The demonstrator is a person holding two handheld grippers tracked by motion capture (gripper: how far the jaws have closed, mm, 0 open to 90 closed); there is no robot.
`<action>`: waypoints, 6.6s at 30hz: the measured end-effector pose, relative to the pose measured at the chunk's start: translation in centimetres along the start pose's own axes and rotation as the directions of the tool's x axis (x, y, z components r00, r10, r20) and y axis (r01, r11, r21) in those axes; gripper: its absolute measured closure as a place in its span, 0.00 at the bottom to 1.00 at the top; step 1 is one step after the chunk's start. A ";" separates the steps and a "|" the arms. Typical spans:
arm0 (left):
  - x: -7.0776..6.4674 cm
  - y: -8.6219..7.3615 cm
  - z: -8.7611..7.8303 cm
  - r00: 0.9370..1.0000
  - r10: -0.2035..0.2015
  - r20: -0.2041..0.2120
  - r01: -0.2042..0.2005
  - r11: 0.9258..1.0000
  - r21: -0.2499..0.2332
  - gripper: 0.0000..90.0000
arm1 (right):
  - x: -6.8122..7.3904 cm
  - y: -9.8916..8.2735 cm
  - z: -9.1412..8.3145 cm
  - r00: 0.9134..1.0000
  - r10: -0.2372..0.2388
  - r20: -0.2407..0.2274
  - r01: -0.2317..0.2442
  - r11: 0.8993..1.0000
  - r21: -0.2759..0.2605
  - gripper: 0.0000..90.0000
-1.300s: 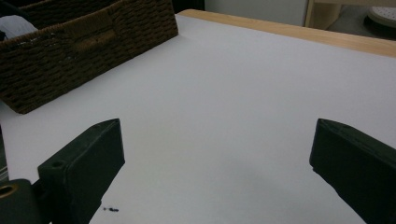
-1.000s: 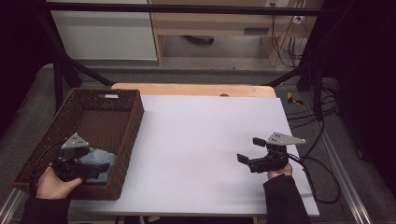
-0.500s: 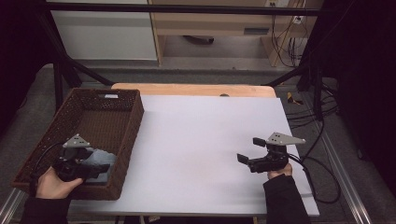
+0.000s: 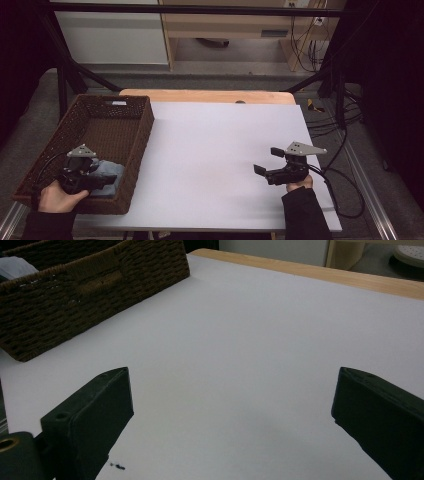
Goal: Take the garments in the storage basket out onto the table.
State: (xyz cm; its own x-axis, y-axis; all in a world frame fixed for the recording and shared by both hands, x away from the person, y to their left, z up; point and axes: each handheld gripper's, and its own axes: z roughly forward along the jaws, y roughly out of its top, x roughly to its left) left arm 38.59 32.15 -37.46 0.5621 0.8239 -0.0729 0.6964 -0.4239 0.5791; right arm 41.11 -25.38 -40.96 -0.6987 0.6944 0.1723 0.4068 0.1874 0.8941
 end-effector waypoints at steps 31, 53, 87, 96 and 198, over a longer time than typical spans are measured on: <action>0.3 0.3 -0.6 0.998 -0.014 0.055 0.013 1.000 0.019 0.71 | 0.0 0.0 0.0 1.000 0.001 0.001 -0.001 1.000 0.001 0.04; 0.7 0.3 -2.2 0.997 -0.032 0.064 0.034 0.999 -0.041 0.75 | 0.0 0.0 0.1 1.000 0.001 0.003 -0.001 1.000 0.002 0.04; 1.7 0.7 -4.4 0.998 -0.052 0.046 0.058 0.988 -0.140 0.75 | 0.0 0.0 0.2 1.000 0.001 0.005 -0.001 1.000 0.006 0.04; 1.7 1.0 -5.0 0.998 -0.050 0.040 0.056 0.986 -0.158 0.75 | 0.0 -0.1 0.3 1.000 -0.002 0.008 0.002 1.000 0.011 0.04; 2.1 8.0 -14.3 0.999 0.031 -0.021 -0.037 0.942 -0.334 0.75 | -0.1 -0.1 0.4 1.000 0.001 0.016 -0.001 1.000 0.017 0.04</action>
State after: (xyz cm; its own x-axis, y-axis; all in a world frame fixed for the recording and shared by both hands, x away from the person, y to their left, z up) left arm 38.91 35.87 -21.39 0.5742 0.8178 -0.0376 0.4865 -0.3039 0.8192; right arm 41.38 -25.23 -41.20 -0.6889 0.7055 0.1662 0.4173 0.1986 0.8868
